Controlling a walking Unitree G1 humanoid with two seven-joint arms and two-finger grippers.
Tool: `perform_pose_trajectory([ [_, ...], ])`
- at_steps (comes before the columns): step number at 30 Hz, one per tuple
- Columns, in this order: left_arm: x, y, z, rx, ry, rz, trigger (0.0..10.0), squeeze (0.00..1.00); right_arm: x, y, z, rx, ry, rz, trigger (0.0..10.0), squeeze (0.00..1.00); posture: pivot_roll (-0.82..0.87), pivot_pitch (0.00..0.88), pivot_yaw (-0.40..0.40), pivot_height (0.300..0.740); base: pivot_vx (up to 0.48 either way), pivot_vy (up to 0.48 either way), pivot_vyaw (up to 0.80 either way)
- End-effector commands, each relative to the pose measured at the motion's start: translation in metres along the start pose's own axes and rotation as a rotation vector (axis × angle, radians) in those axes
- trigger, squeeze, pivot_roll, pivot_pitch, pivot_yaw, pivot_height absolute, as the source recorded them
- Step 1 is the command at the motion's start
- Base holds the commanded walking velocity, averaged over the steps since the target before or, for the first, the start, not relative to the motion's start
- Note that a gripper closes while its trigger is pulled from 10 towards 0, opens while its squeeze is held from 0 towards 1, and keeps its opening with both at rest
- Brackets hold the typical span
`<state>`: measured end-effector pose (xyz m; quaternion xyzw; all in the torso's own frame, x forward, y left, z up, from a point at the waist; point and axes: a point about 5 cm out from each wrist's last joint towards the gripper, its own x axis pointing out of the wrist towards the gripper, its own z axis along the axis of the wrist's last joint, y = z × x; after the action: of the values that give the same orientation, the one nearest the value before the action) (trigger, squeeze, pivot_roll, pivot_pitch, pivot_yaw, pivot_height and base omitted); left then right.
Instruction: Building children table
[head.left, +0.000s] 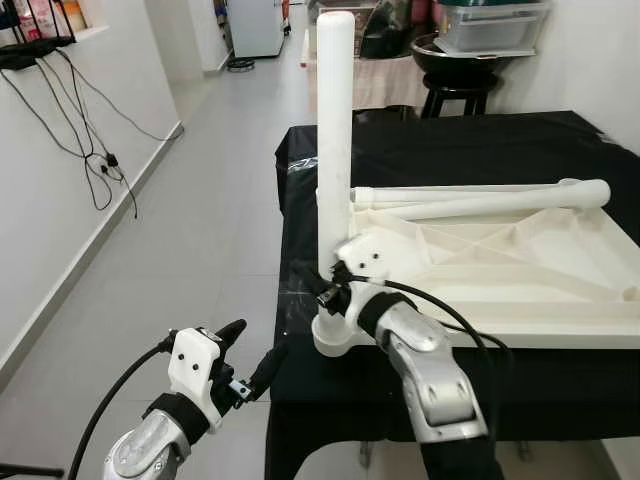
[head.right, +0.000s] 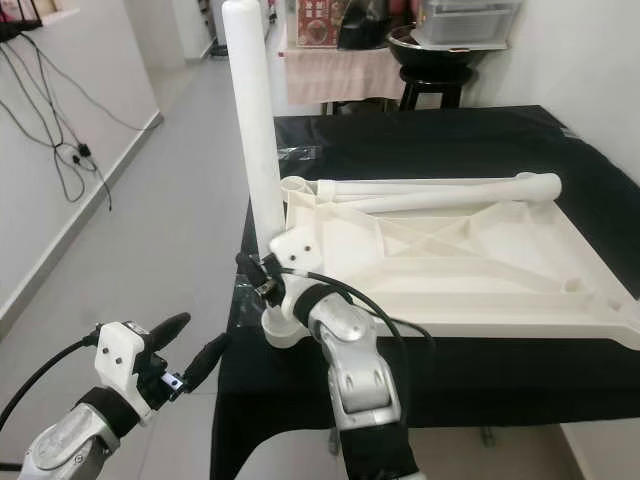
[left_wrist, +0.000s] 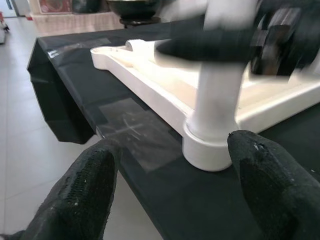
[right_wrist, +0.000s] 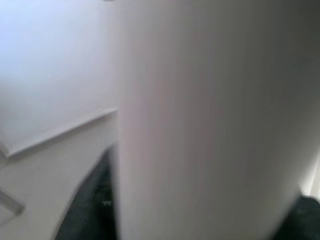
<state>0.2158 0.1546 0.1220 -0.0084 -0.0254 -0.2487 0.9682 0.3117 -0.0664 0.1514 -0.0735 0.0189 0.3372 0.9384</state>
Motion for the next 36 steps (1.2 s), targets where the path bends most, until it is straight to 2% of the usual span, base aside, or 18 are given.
perform_pose_trajectory([
  [1,0.0,0.0,-0.003,-0.004,0.013,0.001,10.0,0.0,0.009,0.0,0.011,0.022,-0.07,0.104,10.0,1.0,0.0,0.048,0.003,0.74,0.0,0.0,0.0],
  [2,0.001,0.0,-0.003,-0.004,0.014,-0.004,10.0,0.0,0.014,-0.001,0.022,0.016,-0.146,0.209,10.0,1.0,0.01,0.046,0.002,0.74,0.0,0.0,0.0],
  [3,0.001,0.0,-0.003,-0.004,0.014,-0.004,10.0,0.0,0.014,-0.001,0.022,0.016,-0.146,0.209,10.0,1.0,0.01,0.046,0.002,0.74,0.0,0.0,0.0],
  [4,0.001,0.0,-0.003,-0.004,0.015,-0.007,10.0,0.0,0.014,0.0,0.031,0.028,-0.183,0.303,10.0,1.0,0.01,0.045,0.002,0.74,0.0,0.0,0.0],
  [5,0.002,-0.001,-0.004,-0.002,0.016,-0.01,10.0,0.0,0.016,-0.003,0.036,-0.008,-0.183,0.404,10.0,0.85,0.02,0.038,0.002,0.74,0.0,0.0,0.0],
  [6,0.002,-0.001,-0.004,-0.001,0.017,-0.012,10.0,0.0,0.016,-0.004,0.037,-0.033,-0.165,0.457,10.0,0.85,0.02,0.038,0.0,0.74,0.0,0.0,0.0],
  [7,0.002,-0.003,-0.004,0.001,0.019,-0.017,10.0,0.0,0.017,-0.006,0.036,-0.041,-0.136,0.507,10.0,0.0,0.02,0.035,0.0,0.74,0.0,0.0,0.0],
  [15,-0.006,-0.019,-0.009,0.034,0.079,-0.118,10.0,0.0,0.032,-0.014,0.02,-0.052,-0.004,0.63,10.0,0.0,0.03,0.024,0.001,0.74,0.0,0.0,0.0],
  [17,-0.007,-0.021,-0.01,0.036,0.091,-0.131,10.0,0.0,0.036,-0.016,0.018,-0.049,0.019,0.606,10.0,0.0,0.04,0.024,0.003,0.74,0.0,0.0,0.0],
  [18,-0.009,-0.023,-0.011,0.035,0.095,-0.131,10.0,0.0,0.041,-0.019,0.017,-0.026,0.025,0.567,3.8,0.0,0.04,0.021,0.001,0.74,0.0,0.0,0.0],
  [19,-0.009,-0.023,-0.011,0.035,0.095,-0.131,10.0,0.0,0.041,-0.019,0.017,-0.026,0.025,0.567,3.8,0.0,0.04,0.021,0.001,0.74,0.0,0.0,0.0],
  [20,-0.009,-0.023,-0.011,0.034,0.097,-0.129,10.0,0.0,0.044,-0.022,0.017,-0.009,0.024,0.547,0.0,0.0,0.04,0.021,0.0,0.74,0.0,0.0,0.0],
  [25,-0.007,-0.023,-0.012,0.023,0.086,-0.106,10.0,0.0,0.042,-0.033,0.012,0.075,0.0,0.504,0.0,0.0,0.03,0.022,0.002,0.74,0.0,0.0,0.0],
  [28,-0.007,-0.023,-0.012,0.02,0.084,-0.103,10.0,0.0,0.04,-0.035,0.01,0.077,-0.004,0.506,0.0,0.0,0.02,0.024,0.005,0.74,0.0,0.0,0.0],
  [31,-0.007,-0.022,-0.011,0.011,0.082,-0.108,10.0,0.0,0.025,-0.049,0.002,0.051,0.017,0.448,0.0,0.0,0.01,0.03,-0.005,0.74,0.0,0.0,0.0],
  [34,-0.008,-0.022,-0.01,0.006,0.08,-0.106,10.0,0.0,0.021,-0.051,-0.002,0.044,0.036,0.406,0.0,0.0,0.01,0.032,-0.012,0.74,0.0,0.0,0.0],
  [35,-0.01,-0.02,-0.009,0.002,0.073,-0.092,10.0,0.0,0.012,-0.049,-0.013,0.094,0.064,0.008,0.0,0.0,0.0,0.037,-0.021,0.74,0.0,0.0,0.0],
  [36,-0.01,-0.018,-0.007,-0.003,0.067,-0.074,10.0,0.0,-0.008,-0.033,-0.025,0.147,0.097,-0.139,0.0,0.0,0.0,0.04,-0.017,0.74,0.0,0.0,0.0],
])
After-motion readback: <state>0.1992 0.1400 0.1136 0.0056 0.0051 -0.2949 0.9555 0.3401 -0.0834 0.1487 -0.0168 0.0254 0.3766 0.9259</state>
